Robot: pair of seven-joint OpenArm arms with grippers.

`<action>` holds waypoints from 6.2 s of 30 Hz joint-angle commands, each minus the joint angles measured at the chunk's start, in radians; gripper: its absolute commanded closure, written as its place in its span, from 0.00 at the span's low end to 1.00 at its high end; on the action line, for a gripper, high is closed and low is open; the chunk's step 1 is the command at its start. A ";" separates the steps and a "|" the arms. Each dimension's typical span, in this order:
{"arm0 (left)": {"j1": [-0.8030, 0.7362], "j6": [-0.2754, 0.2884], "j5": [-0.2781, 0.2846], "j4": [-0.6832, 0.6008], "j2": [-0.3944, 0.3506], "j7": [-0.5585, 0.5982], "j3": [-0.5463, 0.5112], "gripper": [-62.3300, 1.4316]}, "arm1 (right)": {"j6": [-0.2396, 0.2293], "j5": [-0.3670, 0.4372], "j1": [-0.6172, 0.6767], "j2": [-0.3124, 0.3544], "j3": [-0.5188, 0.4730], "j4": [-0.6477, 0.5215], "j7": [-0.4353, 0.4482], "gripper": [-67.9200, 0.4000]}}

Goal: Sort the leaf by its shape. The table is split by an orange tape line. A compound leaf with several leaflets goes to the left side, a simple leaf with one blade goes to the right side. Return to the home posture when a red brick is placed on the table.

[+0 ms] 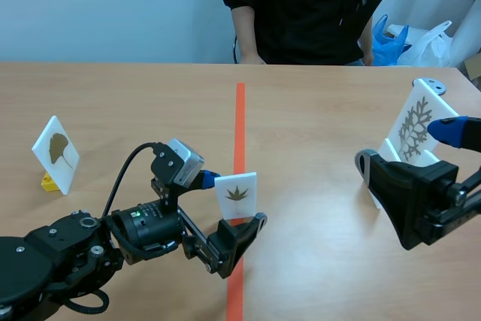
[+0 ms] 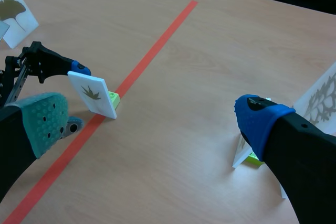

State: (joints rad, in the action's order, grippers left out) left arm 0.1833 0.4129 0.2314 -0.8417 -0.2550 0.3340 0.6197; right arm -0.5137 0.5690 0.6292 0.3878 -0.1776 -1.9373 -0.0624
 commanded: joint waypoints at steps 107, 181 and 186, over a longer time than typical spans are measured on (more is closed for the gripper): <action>-0.219 -0.385 0.170 -0.102 -0.012 -0.105 -0.616 0.74 | 0.000 0.045 -0.012 0.000 -0.011 -0.007 0.023 0.00; -0.867 -0.073 0.245 -1.217 -0.108 -0.410 -0.725 0.00 | 0.000 0.045 -0.011 0.000 -0.014 -0.008 0.016 0.00; -0.867 -0.073 0.235 -1.189 -0.108 -0.414 -0.713 0.00 | 0.000 0.045 -0.012 0.000 -0.014 -0.008 0.019 0.00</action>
State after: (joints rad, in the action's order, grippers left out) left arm -0.6865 0.3382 0.4664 -2.0350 -0.3660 -0.0906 -0.1032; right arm -0.5137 0.6029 0.6292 0.3878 -0.1776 -1.9373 -0.0616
